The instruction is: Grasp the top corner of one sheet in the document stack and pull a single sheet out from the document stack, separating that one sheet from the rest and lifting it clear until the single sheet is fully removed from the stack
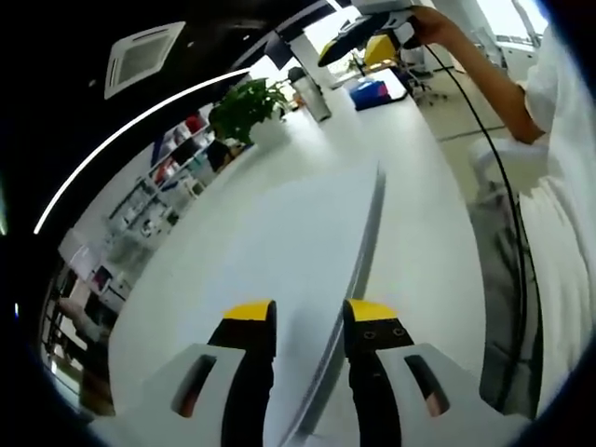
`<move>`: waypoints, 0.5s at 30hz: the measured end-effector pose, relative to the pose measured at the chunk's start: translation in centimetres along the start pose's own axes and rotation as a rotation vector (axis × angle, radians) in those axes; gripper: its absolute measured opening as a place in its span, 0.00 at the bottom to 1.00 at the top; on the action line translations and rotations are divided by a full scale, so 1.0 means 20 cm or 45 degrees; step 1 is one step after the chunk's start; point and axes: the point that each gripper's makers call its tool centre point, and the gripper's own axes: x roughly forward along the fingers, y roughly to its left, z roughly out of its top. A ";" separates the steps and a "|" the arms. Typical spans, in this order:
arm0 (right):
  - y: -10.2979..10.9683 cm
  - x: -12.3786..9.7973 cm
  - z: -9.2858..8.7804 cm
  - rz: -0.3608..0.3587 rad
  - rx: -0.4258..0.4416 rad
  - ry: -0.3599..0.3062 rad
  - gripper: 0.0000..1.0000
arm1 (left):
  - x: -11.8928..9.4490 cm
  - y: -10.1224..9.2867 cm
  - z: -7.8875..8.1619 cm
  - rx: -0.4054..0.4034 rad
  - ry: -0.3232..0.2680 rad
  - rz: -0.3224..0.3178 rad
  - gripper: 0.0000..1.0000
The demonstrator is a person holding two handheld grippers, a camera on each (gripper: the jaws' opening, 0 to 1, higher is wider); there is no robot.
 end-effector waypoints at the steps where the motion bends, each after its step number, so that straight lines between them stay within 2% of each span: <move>1: 0.00 0.00 0.00 0.001 -0.001 0.001 0.46 | 0.00 0.00 0.00 -0.002 -0.003 -0.004 0.28; 9: 0.00 0.00 0.00 0.000 0.002 0.000 0.46 | 0.01 -0.03 0.01 -0.040 -0.020 -0.051 0.15; 12: 0.00 0.00 0.00 0.001 0.002 0.004 0.46 | 0.01 -0.07 0.00 -0.079 -0.017 -0.095 0.07; 15: -0.01 0.00 0.00 0.000 0.003 0.002 0.46 | 0.00 -0.07 0.02 -0.080 -0.025 -0.094 0.05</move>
